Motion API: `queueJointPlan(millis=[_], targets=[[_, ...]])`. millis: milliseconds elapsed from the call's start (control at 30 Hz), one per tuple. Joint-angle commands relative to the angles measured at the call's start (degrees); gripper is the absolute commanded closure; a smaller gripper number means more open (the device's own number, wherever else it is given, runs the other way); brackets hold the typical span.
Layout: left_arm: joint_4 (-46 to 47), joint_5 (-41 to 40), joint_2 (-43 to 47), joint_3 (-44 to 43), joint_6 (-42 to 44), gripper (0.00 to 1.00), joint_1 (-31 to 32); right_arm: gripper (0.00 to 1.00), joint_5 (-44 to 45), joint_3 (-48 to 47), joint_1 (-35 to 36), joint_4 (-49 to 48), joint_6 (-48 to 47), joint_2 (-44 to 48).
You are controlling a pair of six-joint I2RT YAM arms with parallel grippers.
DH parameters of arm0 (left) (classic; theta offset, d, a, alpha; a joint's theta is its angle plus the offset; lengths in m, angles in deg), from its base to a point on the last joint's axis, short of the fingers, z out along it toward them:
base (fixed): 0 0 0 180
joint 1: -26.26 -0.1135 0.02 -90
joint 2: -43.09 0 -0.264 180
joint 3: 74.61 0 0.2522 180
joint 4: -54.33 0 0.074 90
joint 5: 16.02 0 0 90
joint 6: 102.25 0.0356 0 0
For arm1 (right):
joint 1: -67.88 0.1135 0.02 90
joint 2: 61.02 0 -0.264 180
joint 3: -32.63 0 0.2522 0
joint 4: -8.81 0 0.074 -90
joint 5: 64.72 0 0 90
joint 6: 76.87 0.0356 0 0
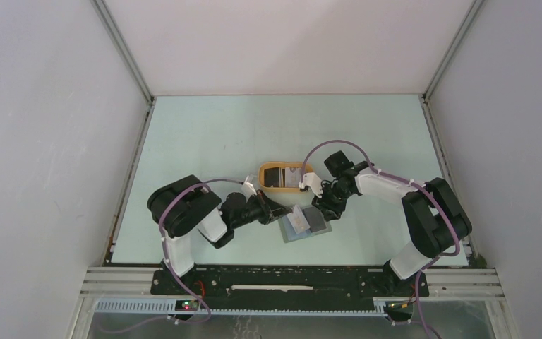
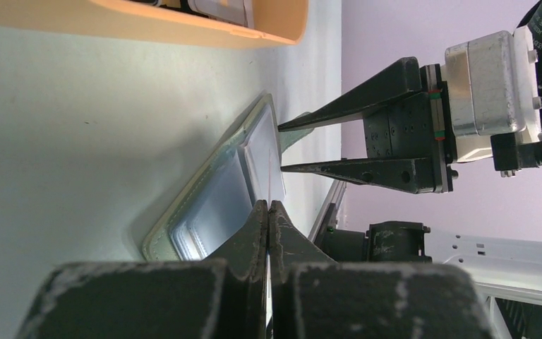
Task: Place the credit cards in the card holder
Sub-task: Insert the credit card into the card holder.
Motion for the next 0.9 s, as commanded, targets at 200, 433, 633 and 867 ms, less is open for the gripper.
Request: queueJointPlan(millis=[200, 433, 633, 867], targets=[[-4.5, -1.0, 1.3, -1.3, 1.2, 1.00, -0.2, 0.54, 1.1, -1.3, 0.8, -0.3, 0.4, -1.2], [-6.2, -0.7, 0.9, -2.6, 1.4, 1.00, 0.1, 0.54, 1.2, -1.3, 0.9, -0.4, 0.5, -1.2], [-7.5, -0.8, 0.7, -3.7, 1.4, 1.00, 0.7, 0.54, 1.2, -1.3, 1.0, -0.4, 0.6, -1.1], [-8.8, -0.6, 0.3, -5.0, 1.7, 1.00, 1.1, 0.54, 1.3, -1.3, 1.0, -0.5, 0.6, -1.2]])
